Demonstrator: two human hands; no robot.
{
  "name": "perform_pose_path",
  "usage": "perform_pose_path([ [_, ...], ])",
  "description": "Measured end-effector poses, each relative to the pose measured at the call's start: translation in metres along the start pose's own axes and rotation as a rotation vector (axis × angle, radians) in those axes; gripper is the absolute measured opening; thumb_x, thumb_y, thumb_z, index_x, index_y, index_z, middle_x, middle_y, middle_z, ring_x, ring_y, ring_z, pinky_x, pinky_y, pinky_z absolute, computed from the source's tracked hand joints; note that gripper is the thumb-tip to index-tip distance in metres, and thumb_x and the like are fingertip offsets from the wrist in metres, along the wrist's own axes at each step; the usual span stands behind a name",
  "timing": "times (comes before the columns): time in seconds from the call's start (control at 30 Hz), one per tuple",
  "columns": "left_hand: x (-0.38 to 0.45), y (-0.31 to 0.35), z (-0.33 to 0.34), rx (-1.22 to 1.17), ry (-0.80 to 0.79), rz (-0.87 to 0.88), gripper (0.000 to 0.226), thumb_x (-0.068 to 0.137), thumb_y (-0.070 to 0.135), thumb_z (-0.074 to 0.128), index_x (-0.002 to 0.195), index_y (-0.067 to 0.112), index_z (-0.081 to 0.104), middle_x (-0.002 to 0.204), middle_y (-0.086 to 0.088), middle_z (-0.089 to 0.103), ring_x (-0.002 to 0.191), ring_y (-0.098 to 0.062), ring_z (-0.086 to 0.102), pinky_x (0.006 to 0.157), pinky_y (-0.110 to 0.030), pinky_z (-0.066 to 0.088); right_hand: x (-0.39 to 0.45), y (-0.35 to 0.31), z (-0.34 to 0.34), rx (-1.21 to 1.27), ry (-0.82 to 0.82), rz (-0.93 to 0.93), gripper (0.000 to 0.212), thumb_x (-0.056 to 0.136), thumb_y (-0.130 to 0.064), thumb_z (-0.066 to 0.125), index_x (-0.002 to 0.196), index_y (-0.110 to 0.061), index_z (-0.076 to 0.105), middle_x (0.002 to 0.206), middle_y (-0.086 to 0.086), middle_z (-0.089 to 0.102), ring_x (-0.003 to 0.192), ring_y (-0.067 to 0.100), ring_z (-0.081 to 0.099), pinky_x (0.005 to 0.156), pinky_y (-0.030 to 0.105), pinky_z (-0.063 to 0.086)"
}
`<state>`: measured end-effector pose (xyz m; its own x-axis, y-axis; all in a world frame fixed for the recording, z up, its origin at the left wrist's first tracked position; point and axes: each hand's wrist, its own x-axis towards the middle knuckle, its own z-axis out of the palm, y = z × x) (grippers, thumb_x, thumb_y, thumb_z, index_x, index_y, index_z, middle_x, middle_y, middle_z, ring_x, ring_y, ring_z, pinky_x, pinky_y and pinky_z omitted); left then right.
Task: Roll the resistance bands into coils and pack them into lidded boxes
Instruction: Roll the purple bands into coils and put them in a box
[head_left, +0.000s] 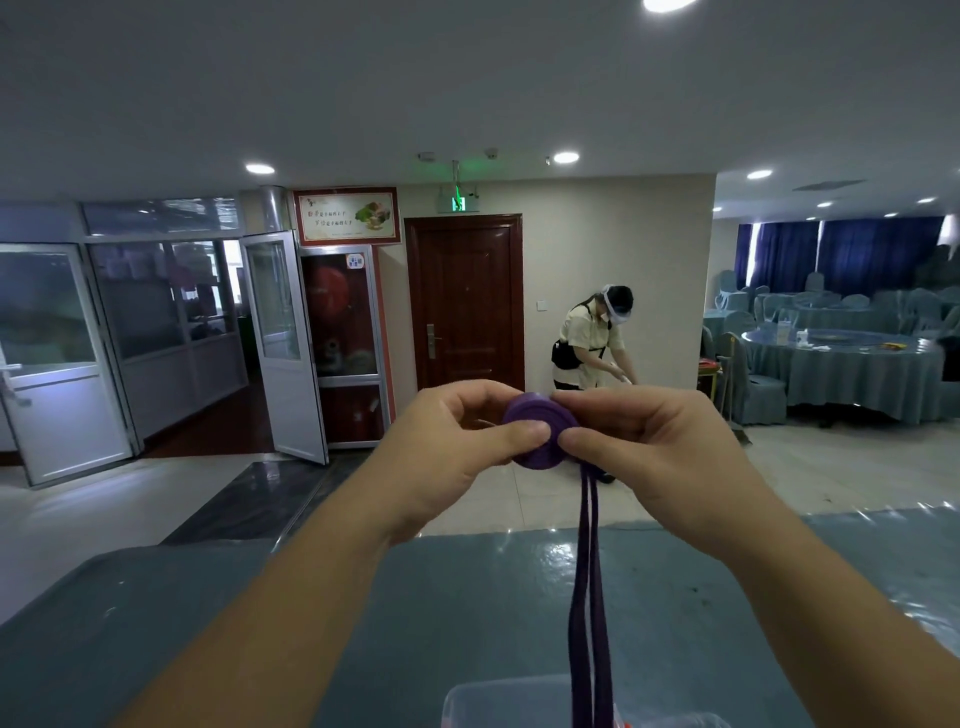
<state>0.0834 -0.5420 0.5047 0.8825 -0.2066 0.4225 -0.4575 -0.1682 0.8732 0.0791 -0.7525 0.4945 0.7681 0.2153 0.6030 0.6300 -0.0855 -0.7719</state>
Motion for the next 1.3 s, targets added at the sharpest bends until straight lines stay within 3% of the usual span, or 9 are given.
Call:
perform_pose_path([
  [0.17,0.000,-0.001,0.005,-0.305,0.016,0.014,0.038,0.073,0.023,0.078,0.109,0.011,0.076,0.106,-0.011,0.079,0.100,-0.021,0.075,0.093,-0.032,0.061,-0.002,-0.003,0.007,0.071,0.109,-0.081,0.036,0.074,-0.021,0.081,0.110,-0.020,0.077,0.100,-0.003,0.082,0.097,0.015,0.079,0.088,0.028,0.062],
  [0.23,0.000,-0.006,0.008,-0.339,0.047,0.018,0.036,0.074,0.023,0.078,0.108,0.011,0.075,0.105,-0.010,0.079,0.100,-0.021,0.075,0.091,-0.032,0.061,-0.003,0.000,0.010,0.090,0.126,-0.079,0.034,0.079,-0.016,0.080,0.112,-0.020,0.077,0.102,-0.005,0.082,0.098,0.014,0.078,0.088,0.027,0.062],
  [0.43,-0.002,0.000,-0.004,0.172,-0.012,0.014,0.026,0.087,0.023,0.081,0.112,0.029,0.076,0.105,0.009,0.079,0.101,-0.006,0.073,0.092,-0.028,0.059,0.001,-0.005,0.002,-0.203,-0.008,-0.025,0.032,0.088,-0.013,0.080,0.114,-0.031,0.077,0.100,-0.016,0.081,0.097,0.003,0.076,0.092,0.026,0.061],
  [0.67,-0.004,-0.005,0.009,-0.318,0.062,0.012,0.035,0.076,0.018,0.076,0.111,0.013,0.076,0.104,-0.008,0.080,0.099,-0.018,0.077,0.087,-0.028,0.062,-0.004,0.004,0.011,0.045,0.111,-0.076,0.033,0.086,-0.007,0.078,0.115,-0.023,0.077,0.105,-0.008,0.081,0.102,0.010,0.077,0.091,0.024,0.060],
  [0.87,-0.002,0.003,-0.001,0.077,0.026,0.029,0.022,0.088,0.018,0.080,0.108,0.026,0.077,0.101,0.004,0.080,0.096,-0.011,0.076,0.085,-0.025,0.062,0.002,-0.001,0.004,-0.088,0.013,-0.025,0.033,0.088,-0.007,0.078,0.116,-0.025,0.077,0.104,-0.011,0.081,0.101,0.007,0.077,0.093,0.026,0.061],
  [0.97,-0.004,0.003,0.008,-0.147,0.091,0.032,0.027,0.085,0.017,0.078,0.112,0.019,0.076,0.103,-0.003,0.080,0.099,-0.017,0.077,0.085,-0.030,0.063,0.003,0.001,0.010,0.035,0.131,-0.053,0.028,0.087,-0.009,0.080,0.111,-0.023,0.077,0.102,-0.006,0.082,0.100,0.013,0.078,0.091,0.031,0.061],
  [1.07,-0.007,-0.004,0.018,-0.333,0.130,-0.019,0.038,0.077,0.020,0.079,0.115,0.013,0.074,0.107,-0.011,0.080,0.100,-0.024,0.077,0.090,-0.037,0.063,0.001,0.002,0.012,0.070,0.148,-0.047,0.027,0.088,-0.007,0.078,0.110,-0.022,0.078,0.100,-0.007,0.082,0.098,0.011,0.078,0.089,0.025,0.061],
  [1.23,-0.007,-0.001,0.003,0.056,0.026,-0.016,0.024,0.090,0.014,0.079,0.111,0.024,0.075,0.101,0.002,0.080,0.096,-0.011,0.077,0.082,-0.021,0.060,0.001,-0.002,0.003,-0.120,0.034,-0.022,0.028,0.088,-0.009,0.079,0.112,-0.023,0.079,0.098,-0.013,0.082,0.095,0.004,0.077,0.089,0.019,0.059],
  [1.3,-0.006,0.003,-0.002,0.025,-0.010,-0.042,0.020,0.091,0.014,0.076,0.111,0.020,0.075,0.100,-0.001,0.081,0.096,-0.015,0.077,0.081,-0.024,0.061,0.000,-0.002,0.002,-0.116,0.023,-0.022,0.028,0.088,-0.008,0.079,0.109,-0.026,0.079,0.097,-0.013,0.082,0.095,0.005,0.077,0.088,0.019,0.060],
])
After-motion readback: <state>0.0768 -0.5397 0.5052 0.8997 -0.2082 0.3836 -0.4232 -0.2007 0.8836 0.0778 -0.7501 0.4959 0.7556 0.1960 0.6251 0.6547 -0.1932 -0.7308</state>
